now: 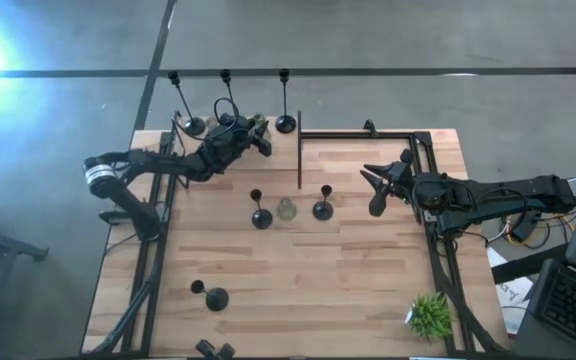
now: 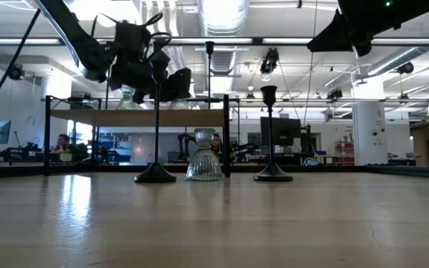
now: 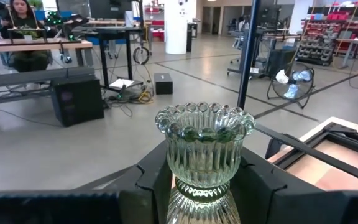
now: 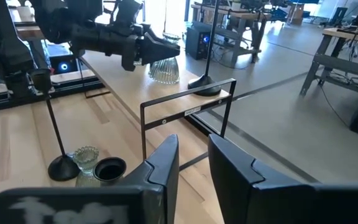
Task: Pick & Place candle stick holders
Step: Put the right green glass candle holder on the shelf
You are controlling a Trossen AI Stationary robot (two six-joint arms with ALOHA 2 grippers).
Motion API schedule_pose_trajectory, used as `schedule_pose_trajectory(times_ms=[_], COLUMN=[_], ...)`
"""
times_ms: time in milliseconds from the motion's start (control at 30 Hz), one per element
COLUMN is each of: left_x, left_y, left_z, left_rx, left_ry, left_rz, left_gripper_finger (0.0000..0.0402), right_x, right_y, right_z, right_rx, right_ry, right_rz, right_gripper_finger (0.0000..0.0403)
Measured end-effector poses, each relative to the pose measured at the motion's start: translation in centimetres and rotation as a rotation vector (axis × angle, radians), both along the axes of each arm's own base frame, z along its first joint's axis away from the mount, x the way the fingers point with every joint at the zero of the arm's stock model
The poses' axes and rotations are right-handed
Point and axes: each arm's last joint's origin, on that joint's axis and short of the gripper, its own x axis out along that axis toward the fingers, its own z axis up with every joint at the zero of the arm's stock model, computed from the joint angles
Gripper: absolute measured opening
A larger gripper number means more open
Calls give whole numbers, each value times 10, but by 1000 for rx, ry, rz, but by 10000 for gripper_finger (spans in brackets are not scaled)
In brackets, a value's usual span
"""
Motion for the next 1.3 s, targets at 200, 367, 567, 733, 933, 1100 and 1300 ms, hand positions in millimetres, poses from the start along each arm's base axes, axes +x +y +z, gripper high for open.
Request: schedule_pose_trajectory(times_ms=[200,367,567,733,933,1100,1300], left_x=[0,0,1,1,1,0,0], left_y=[1,1,1,1,0,0,0], left_z=[-1,-1,-2,-2,-2,-1,-1], left_rx=[-8,-20,-36,-38,-42,-50,-53], left_ry=[-6,-17,-33,-30,-35,-48,-43], left_rz=[2,-11,-13,-24,-33,-34,-36], left_gripper_finger=[130,130,142,142,144,146,146], right_x=[0,0,0,0,0,0,0], right_y=[0,0,0,0,0,1,1], right_z=[0,0,0,0,0,0,0], right_rx=[0,0,0,0,3,3,3], right_ry=[-1,-1,-2,-2,-1,0,0], right_rz=[0,0,0,0,18,24,24], right_gripper_finger=[82,72,66,72,81,84,76])
